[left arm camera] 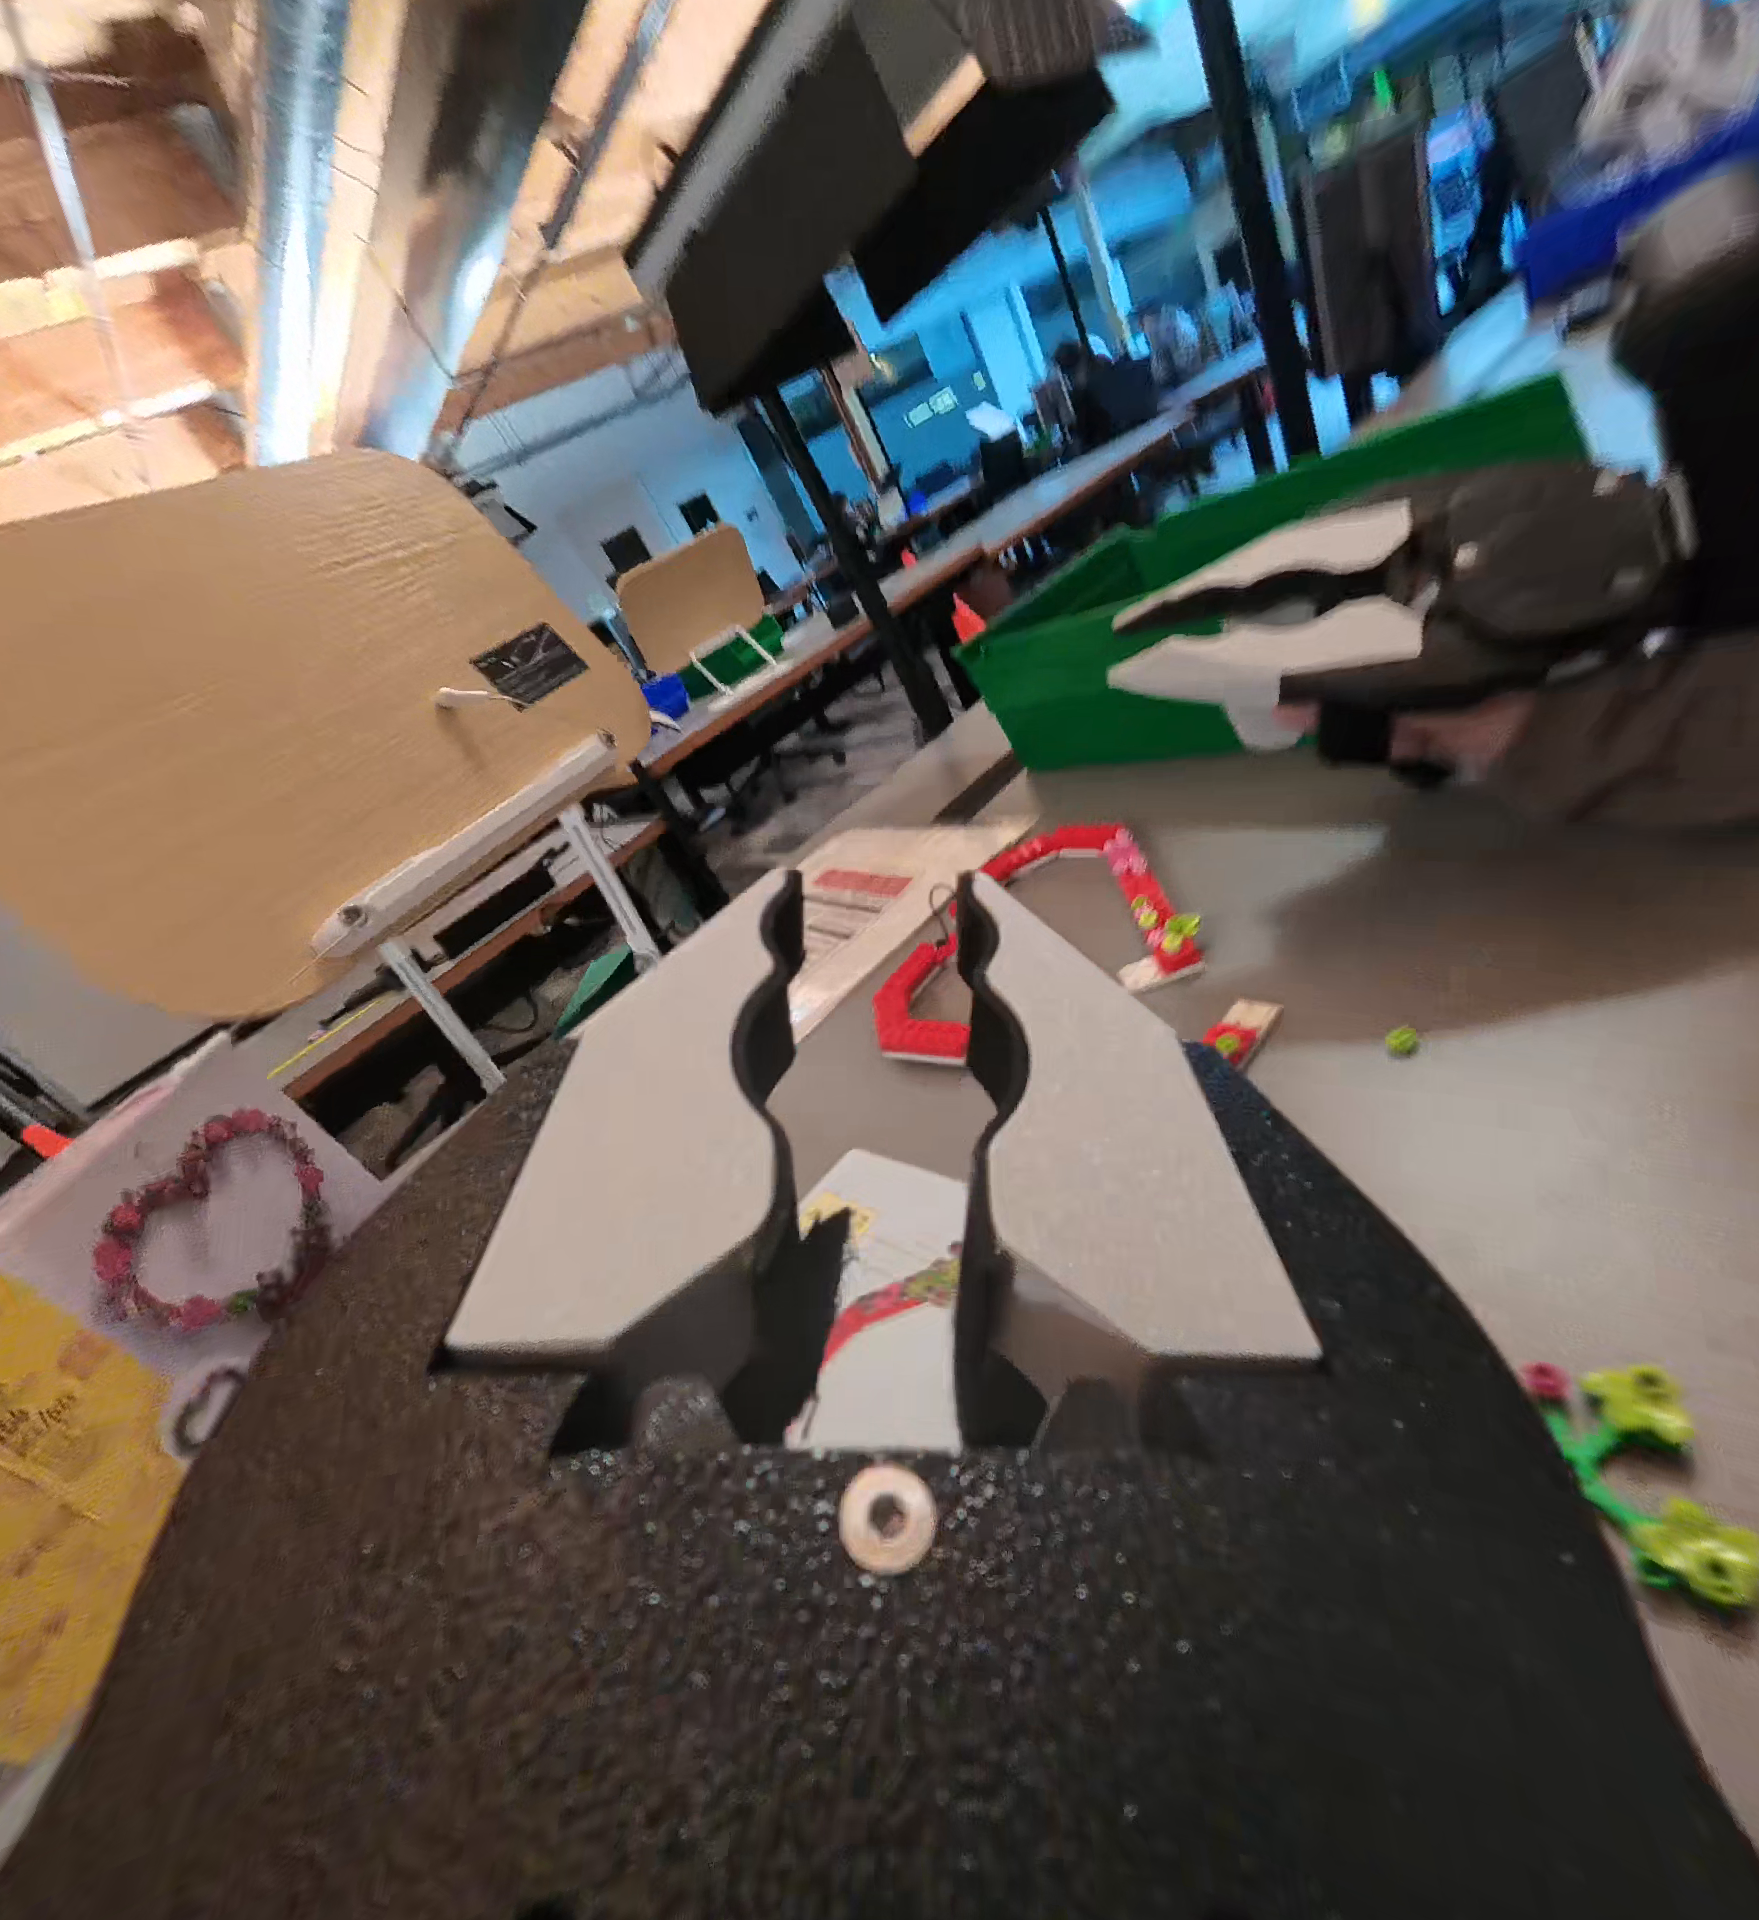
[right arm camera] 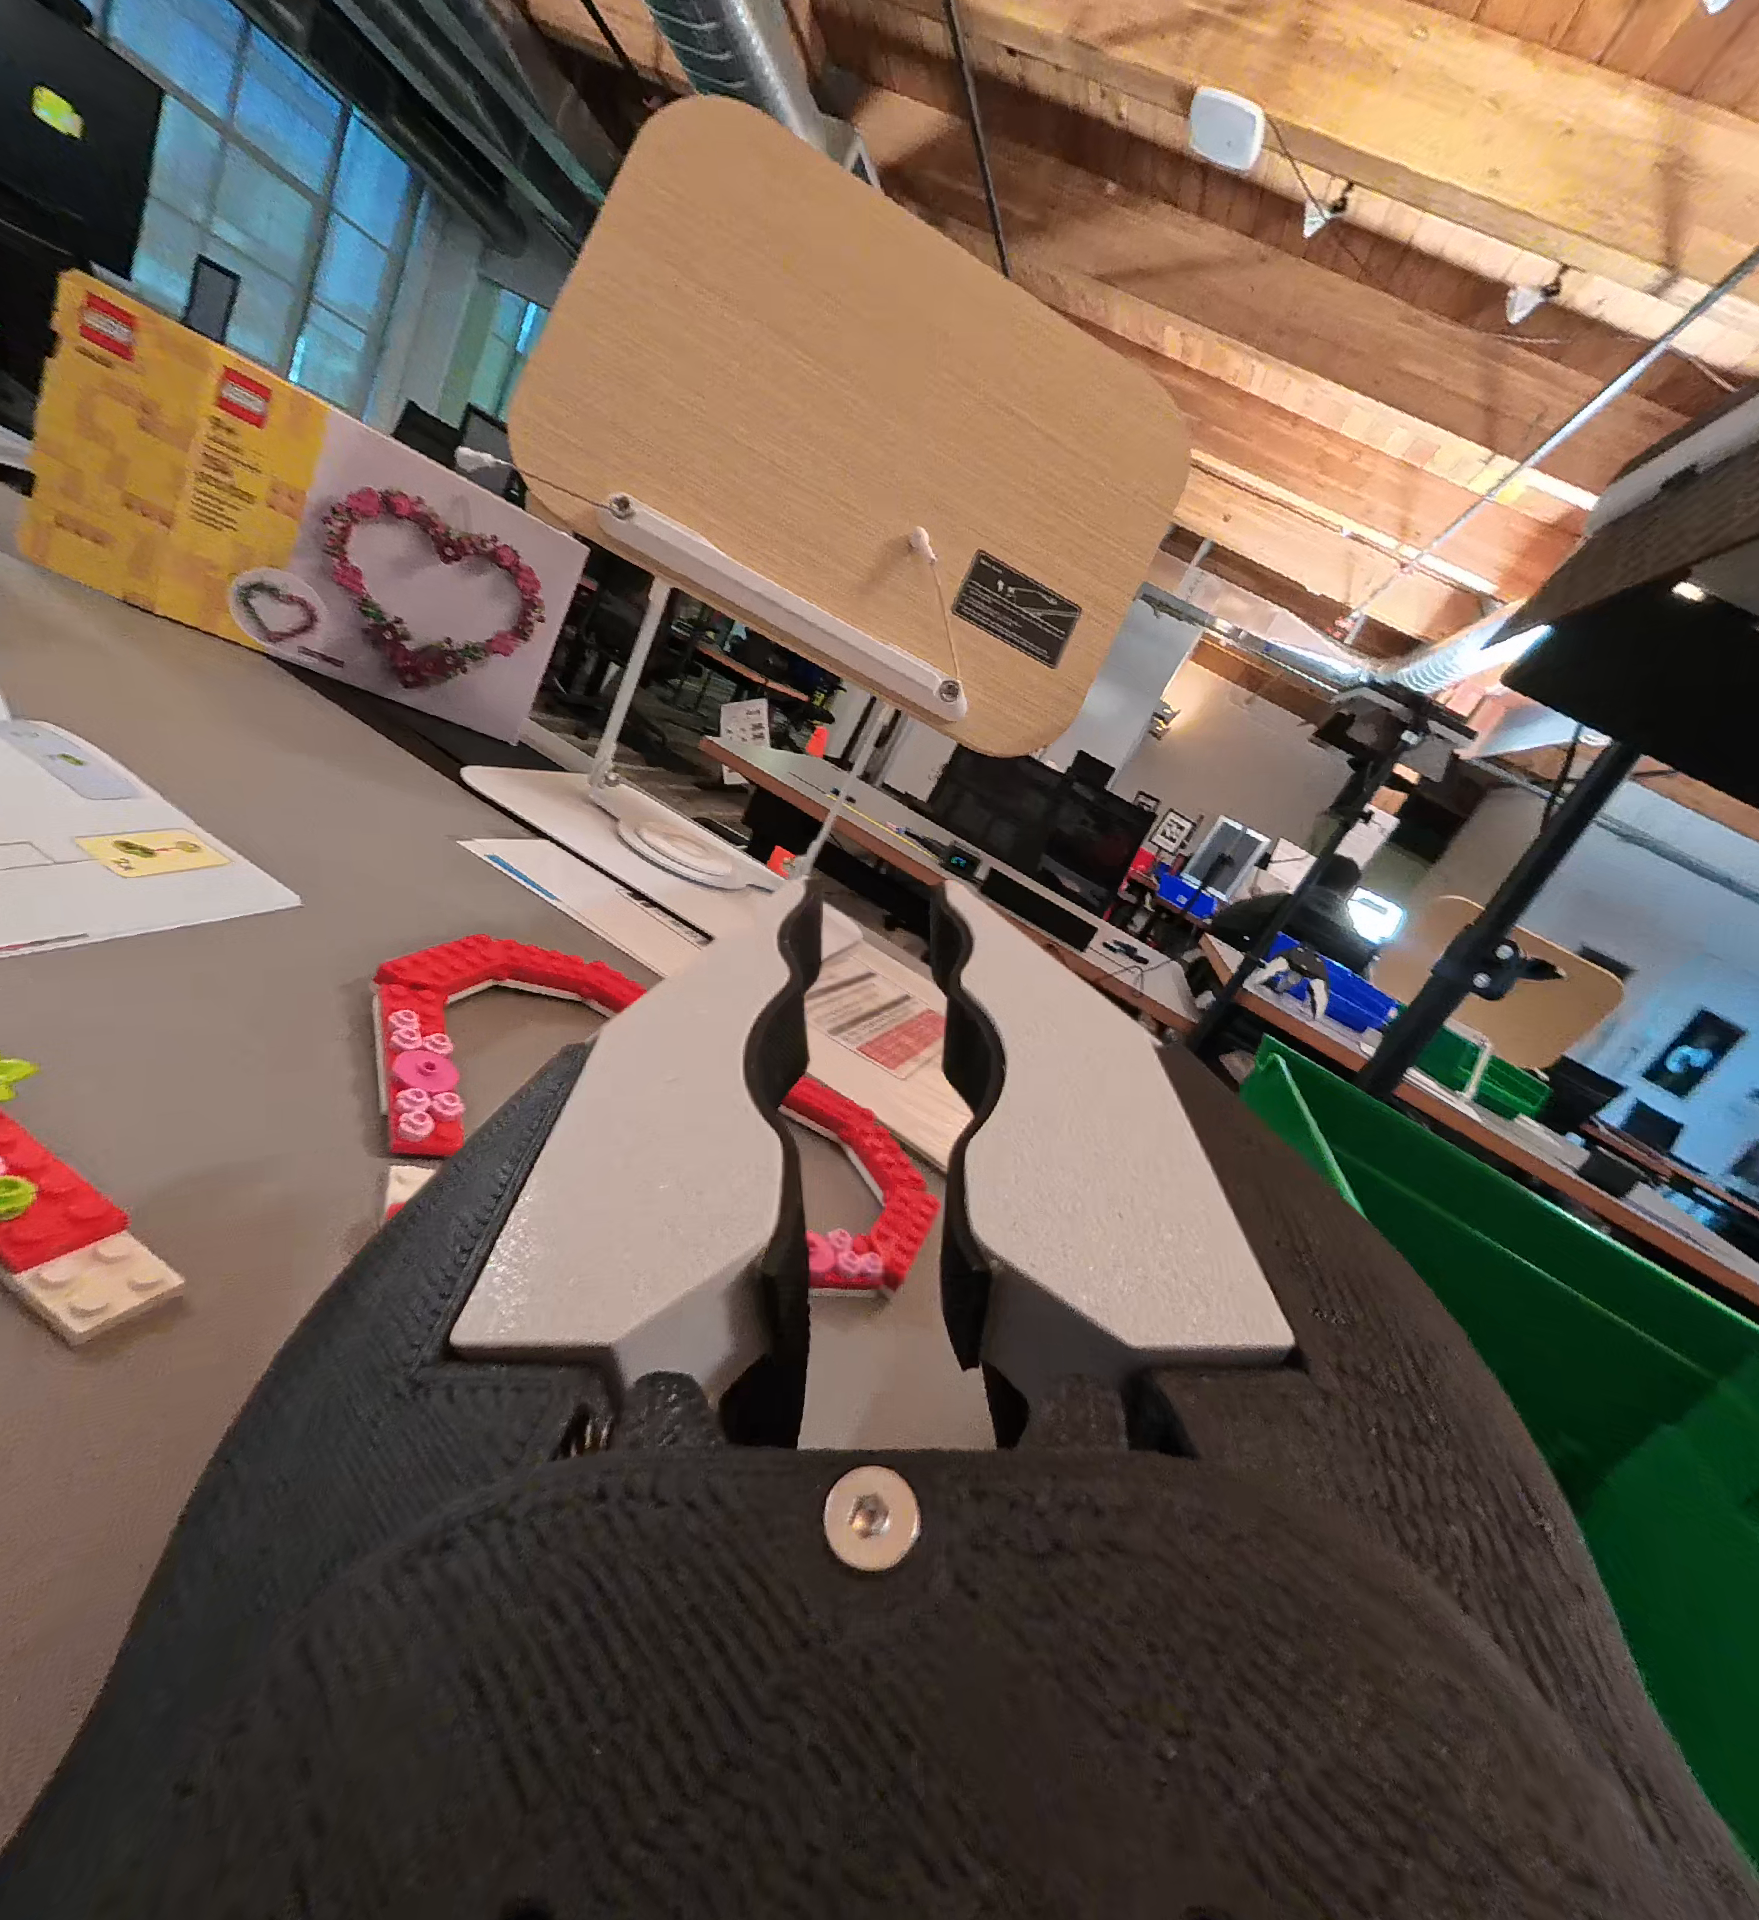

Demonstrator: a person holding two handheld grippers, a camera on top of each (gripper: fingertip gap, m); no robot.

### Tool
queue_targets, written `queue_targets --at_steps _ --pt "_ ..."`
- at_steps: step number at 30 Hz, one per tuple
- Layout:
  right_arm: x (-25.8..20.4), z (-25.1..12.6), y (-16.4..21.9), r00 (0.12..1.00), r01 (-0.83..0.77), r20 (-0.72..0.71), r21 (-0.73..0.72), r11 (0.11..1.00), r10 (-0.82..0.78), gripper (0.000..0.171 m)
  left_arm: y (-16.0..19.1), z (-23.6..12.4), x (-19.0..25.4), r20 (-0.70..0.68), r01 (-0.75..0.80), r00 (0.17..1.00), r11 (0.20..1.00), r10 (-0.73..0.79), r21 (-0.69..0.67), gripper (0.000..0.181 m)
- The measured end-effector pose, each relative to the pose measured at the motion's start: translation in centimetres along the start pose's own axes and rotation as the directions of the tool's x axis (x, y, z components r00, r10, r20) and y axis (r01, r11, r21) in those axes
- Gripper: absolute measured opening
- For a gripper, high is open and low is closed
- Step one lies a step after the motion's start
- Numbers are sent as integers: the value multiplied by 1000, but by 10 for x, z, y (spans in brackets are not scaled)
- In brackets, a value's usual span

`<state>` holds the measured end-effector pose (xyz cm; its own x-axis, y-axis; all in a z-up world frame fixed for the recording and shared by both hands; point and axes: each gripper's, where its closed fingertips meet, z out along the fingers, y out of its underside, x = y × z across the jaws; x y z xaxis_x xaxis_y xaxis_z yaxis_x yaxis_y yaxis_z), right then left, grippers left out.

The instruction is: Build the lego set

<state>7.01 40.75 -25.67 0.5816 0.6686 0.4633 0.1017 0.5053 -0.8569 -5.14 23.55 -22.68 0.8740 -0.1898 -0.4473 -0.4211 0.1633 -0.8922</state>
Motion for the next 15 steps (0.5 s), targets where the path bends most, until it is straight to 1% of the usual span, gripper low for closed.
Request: queue_targets --at_steps 3,5,7,11,15 --pt "-5 -1 -4 999 3 33 24 1000 -4 19 -9 -25 0 74 52 995 993 -60 106 28" --pt "-5 -2 -6 999 -11 41 41 999 9 18 -11 -36 -2 111 26 993 988 -43 150 29" --pt "-1 -4 -9 999 -36 39 66 997 34 18 -13 -42 -4 136 -9 991 986 -14 167 30" --pt "12 -6 -11 998 -61 20 100 993 59 19 -17 -49 -7 160 -19 987 975 -18 223 31" --pt "16 -7 -12 997 -78 14 114 990 77 19 -11 -50 -13 188 -37 982 975 -5 218 30"
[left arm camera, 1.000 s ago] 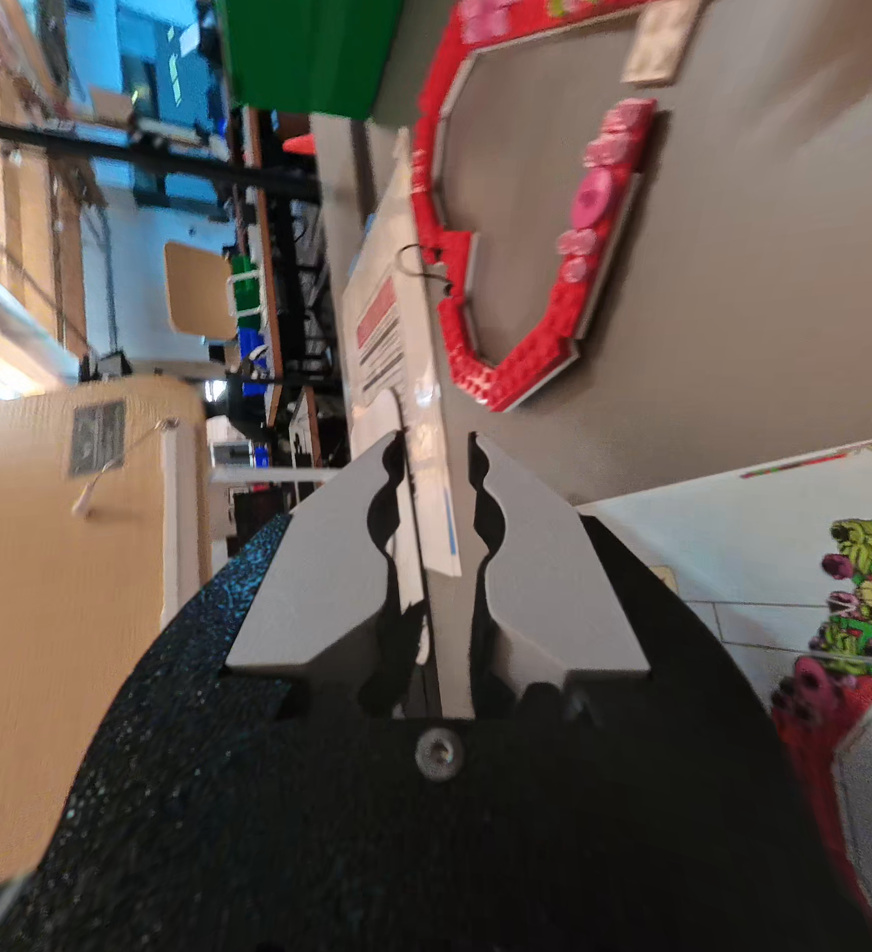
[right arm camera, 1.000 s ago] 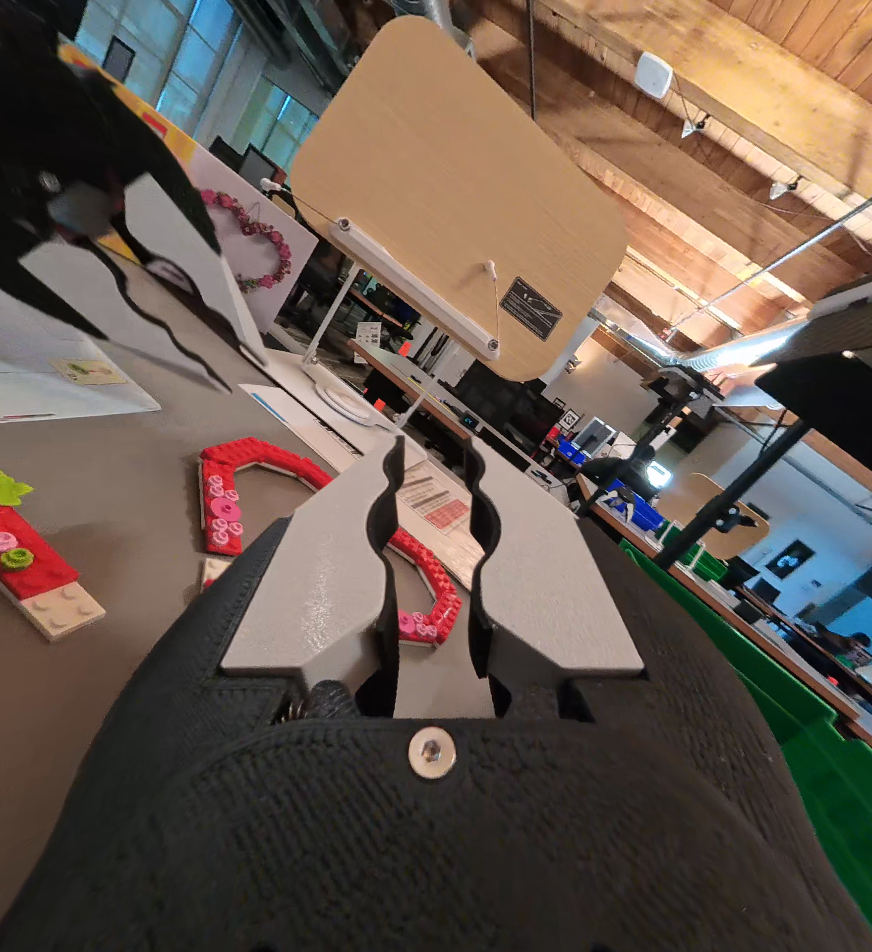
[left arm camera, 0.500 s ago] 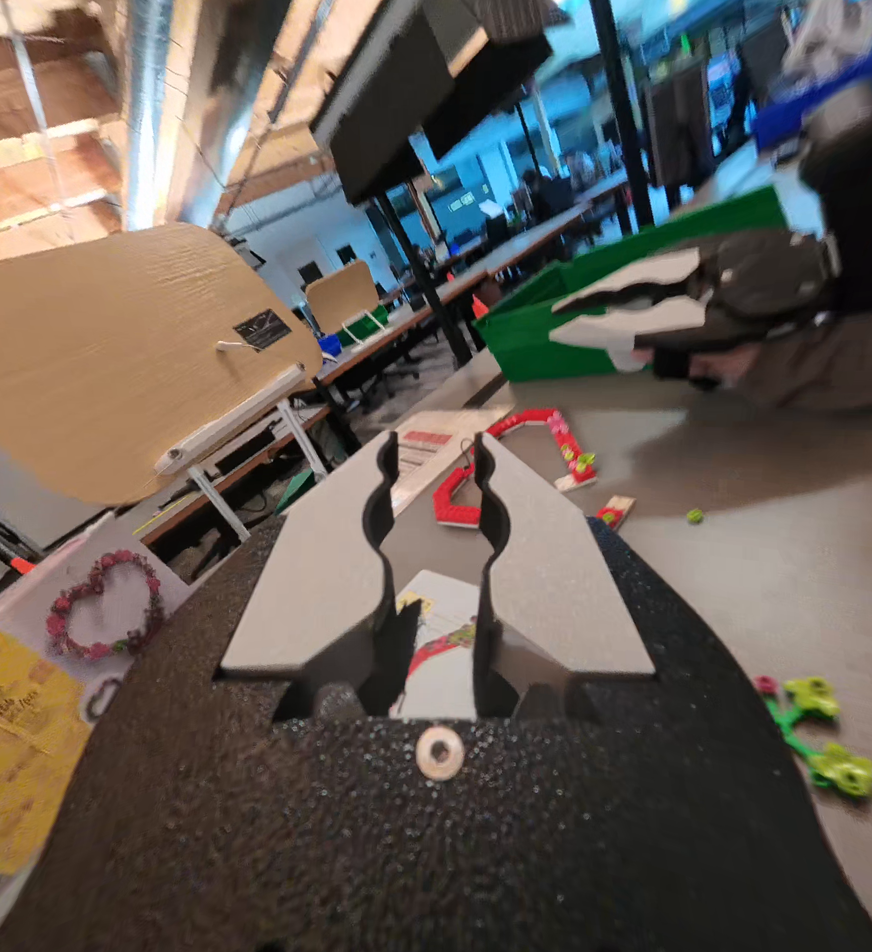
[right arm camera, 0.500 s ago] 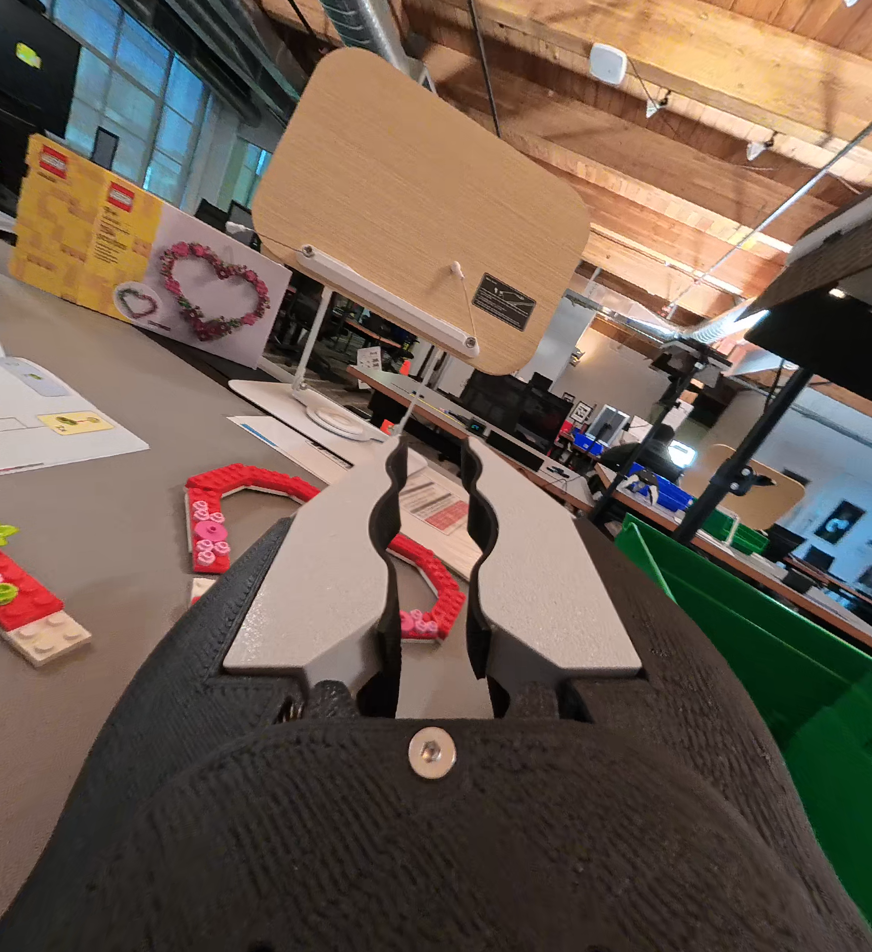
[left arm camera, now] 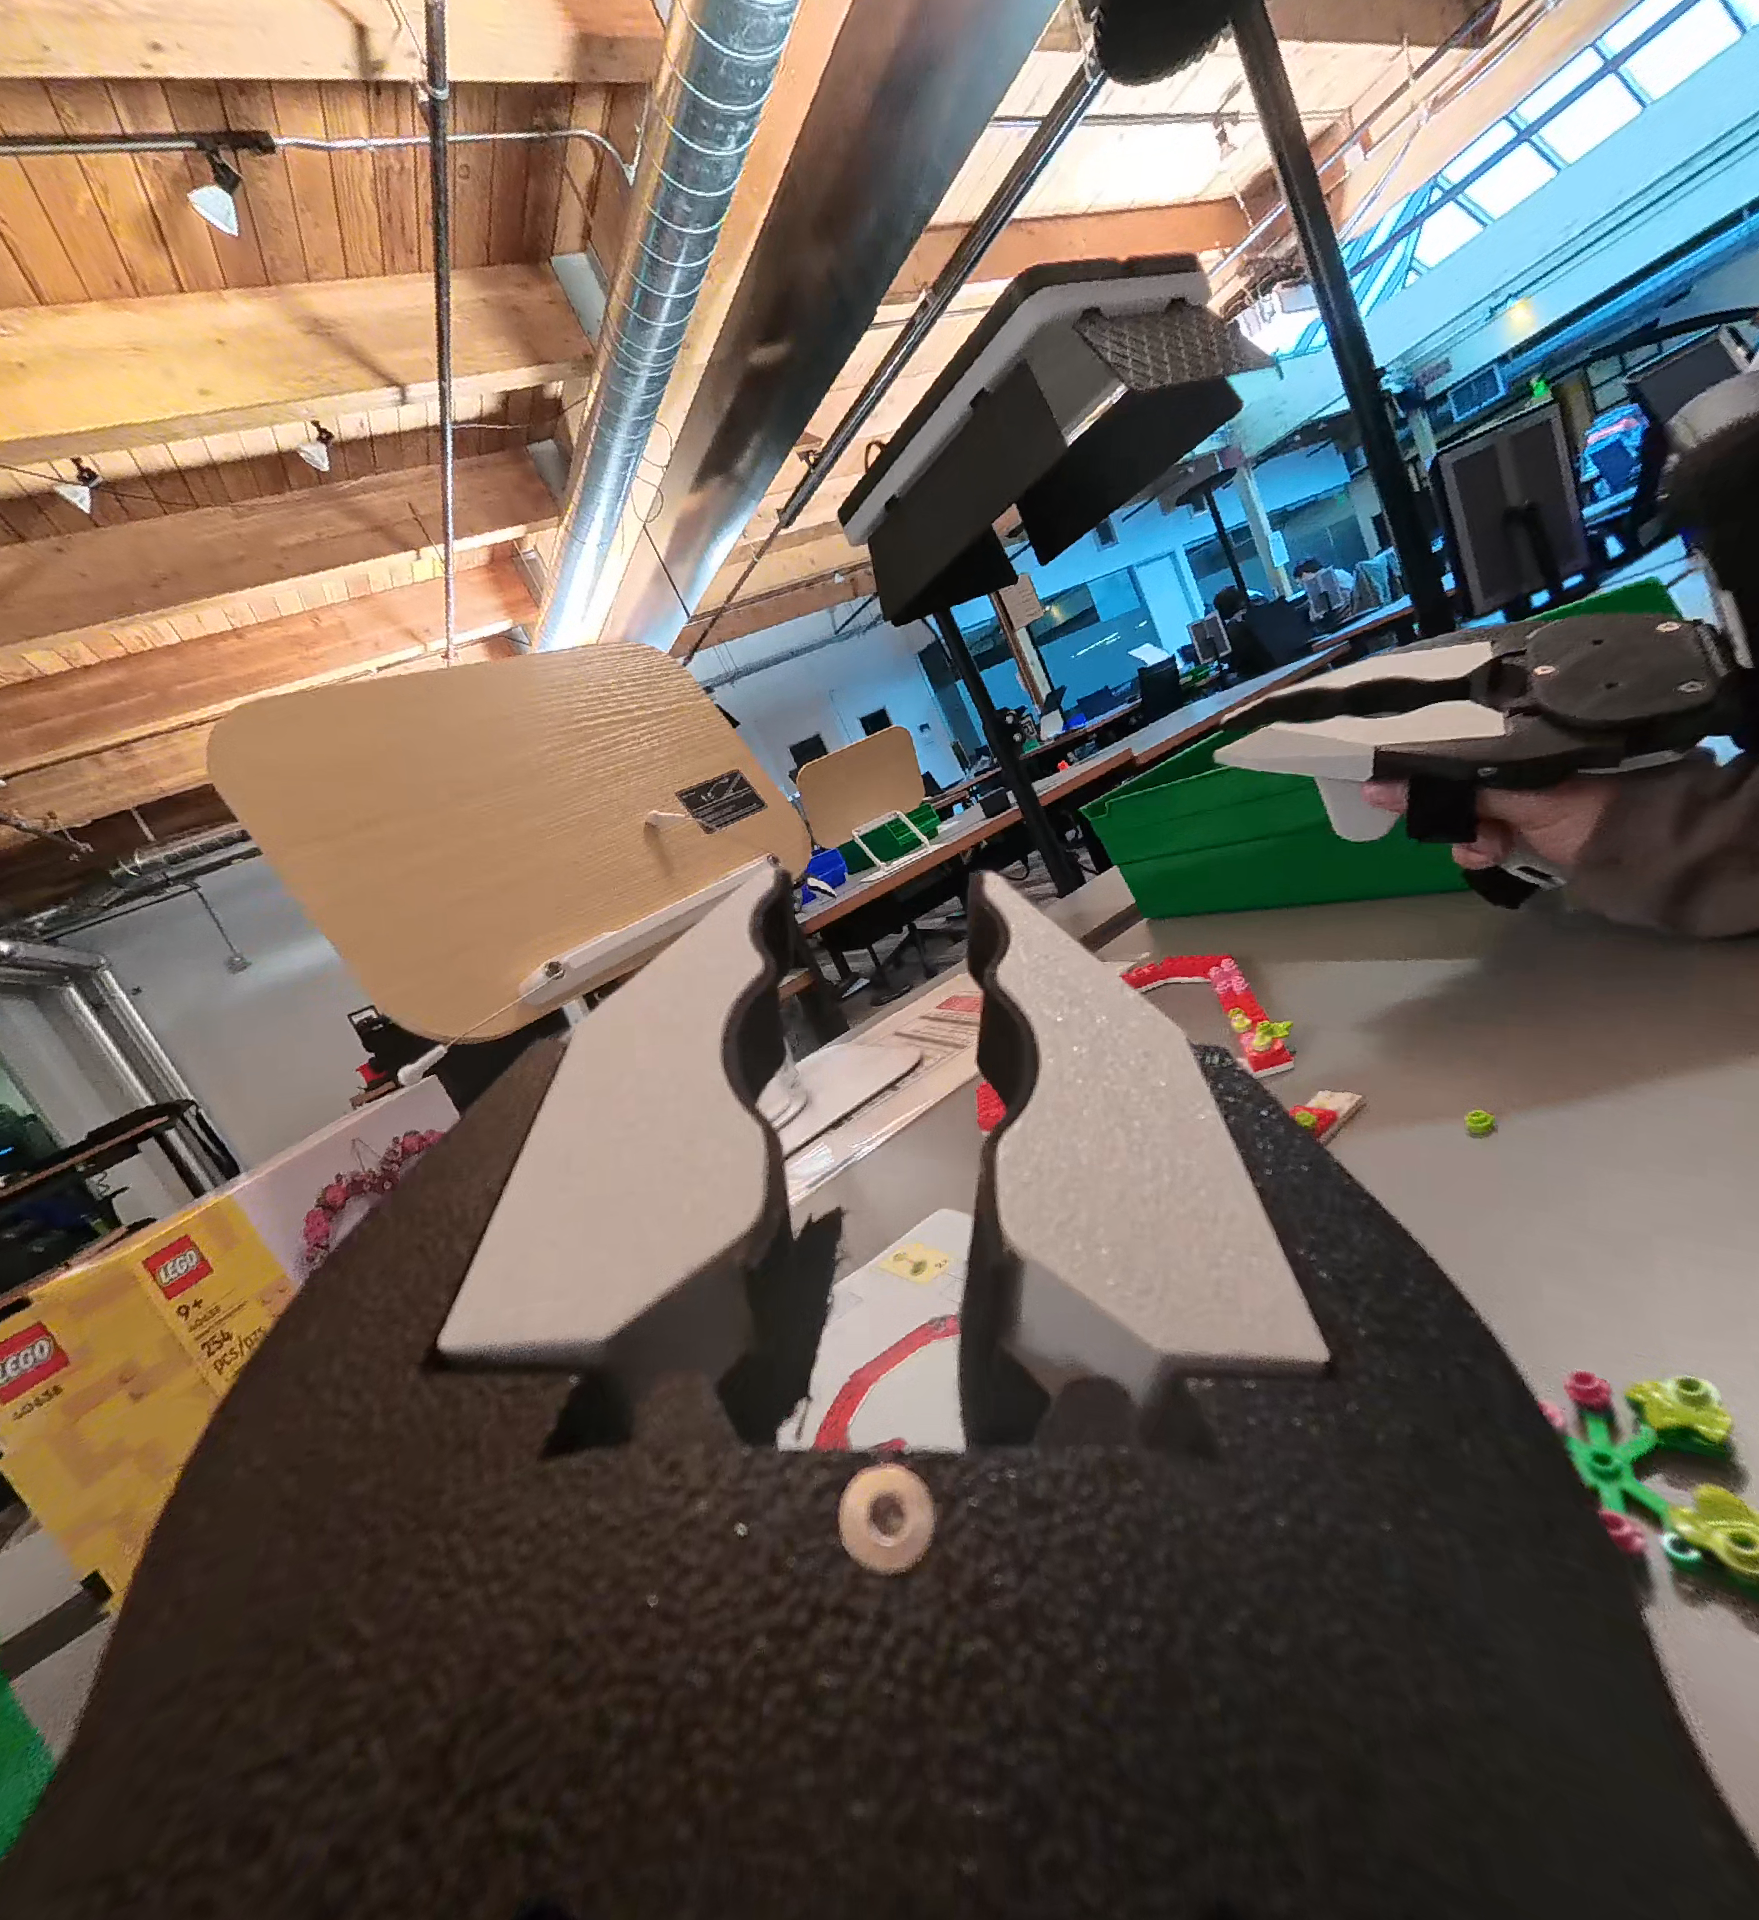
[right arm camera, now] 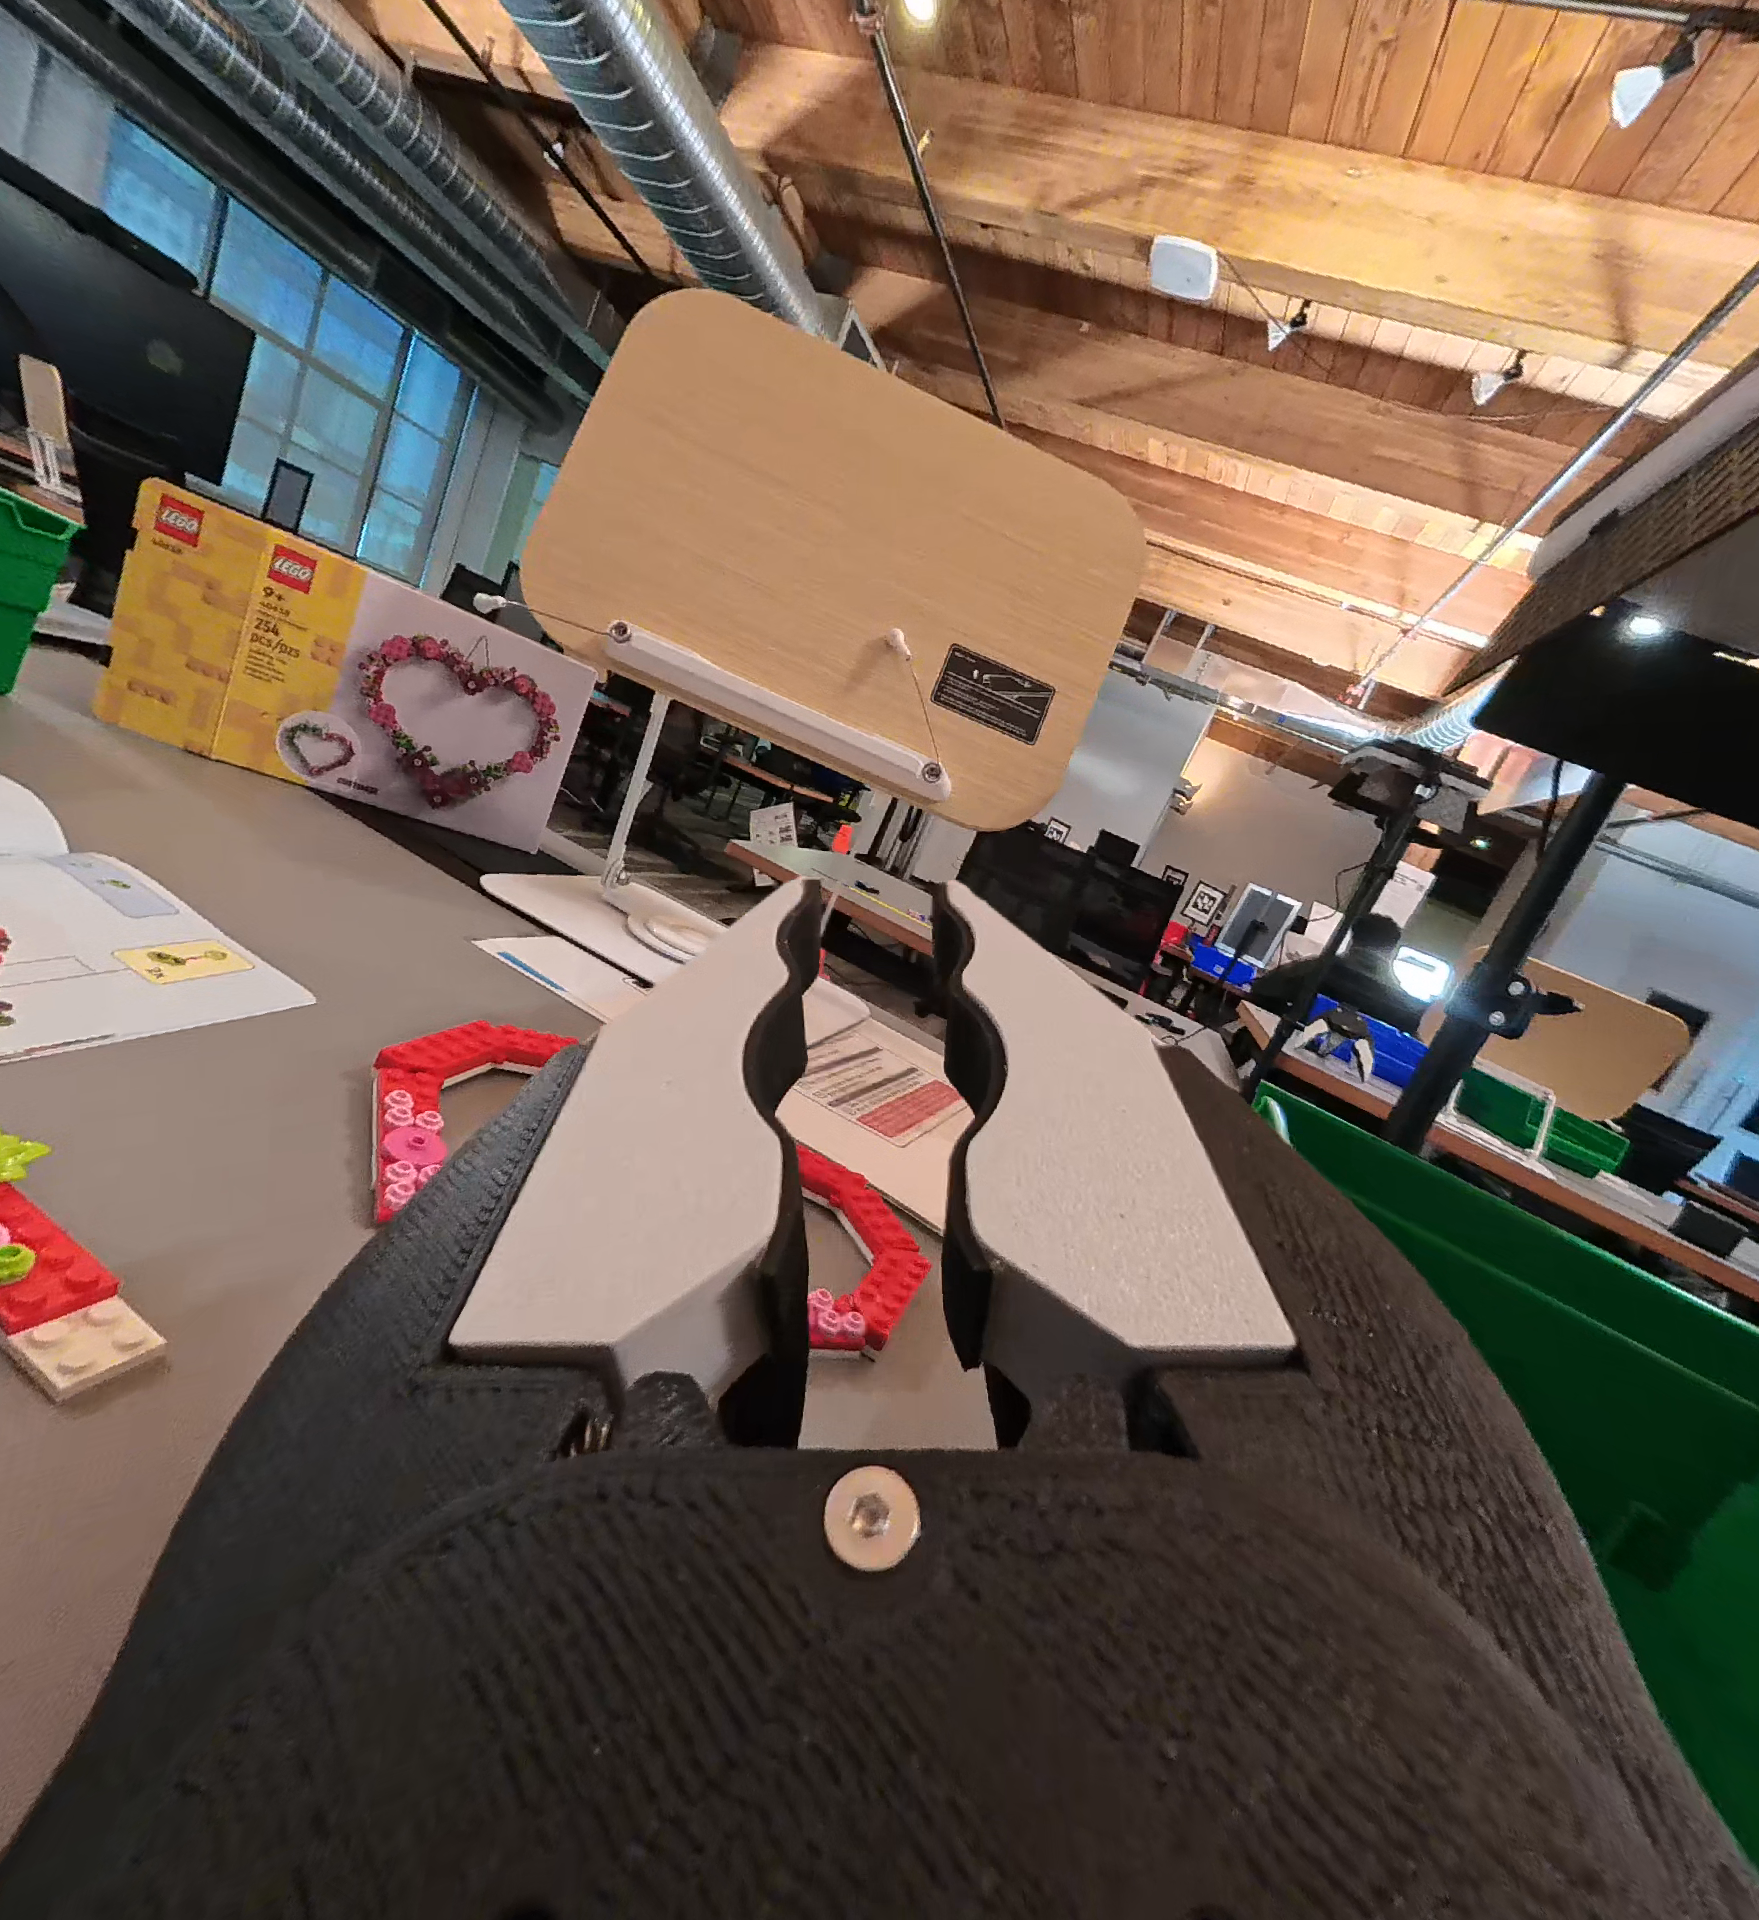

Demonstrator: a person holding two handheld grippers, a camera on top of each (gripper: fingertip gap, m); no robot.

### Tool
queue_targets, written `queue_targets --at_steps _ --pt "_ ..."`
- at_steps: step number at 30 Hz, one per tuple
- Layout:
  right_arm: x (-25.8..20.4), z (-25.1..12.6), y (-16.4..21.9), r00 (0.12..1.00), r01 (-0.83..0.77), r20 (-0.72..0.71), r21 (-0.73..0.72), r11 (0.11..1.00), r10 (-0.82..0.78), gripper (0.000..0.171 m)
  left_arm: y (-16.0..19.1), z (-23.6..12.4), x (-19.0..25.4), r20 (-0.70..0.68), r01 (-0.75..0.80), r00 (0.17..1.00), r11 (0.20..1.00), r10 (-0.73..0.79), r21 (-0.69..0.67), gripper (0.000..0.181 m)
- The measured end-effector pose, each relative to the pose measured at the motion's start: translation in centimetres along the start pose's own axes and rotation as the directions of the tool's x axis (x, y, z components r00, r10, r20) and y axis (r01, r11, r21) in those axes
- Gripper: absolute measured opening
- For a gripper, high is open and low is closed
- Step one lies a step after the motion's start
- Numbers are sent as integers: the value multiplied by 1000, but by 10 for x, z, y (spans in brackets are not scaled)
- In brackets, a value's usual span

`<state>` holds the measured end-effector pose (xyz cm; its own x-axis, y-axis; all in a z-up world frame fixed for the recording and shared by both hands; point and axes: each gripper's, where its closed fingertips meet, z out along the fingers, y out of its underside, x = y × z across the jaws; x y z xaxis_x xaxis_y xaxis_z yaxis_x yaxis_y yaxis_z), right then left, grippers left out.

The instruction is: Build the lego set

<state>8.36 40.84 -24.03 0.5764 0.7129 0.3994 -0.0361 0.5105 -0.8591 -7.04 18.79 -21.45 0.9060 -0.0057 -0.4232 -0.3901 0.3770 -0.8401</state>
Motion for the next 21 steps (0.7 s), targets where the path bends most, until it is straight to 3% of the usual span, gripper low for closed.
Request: queue_targets --at_steps 21 --pt "-11 4 -2 999 5 50 21 1000 -6 26 10 2 3 -45 71 996 997 -72 -22 26"
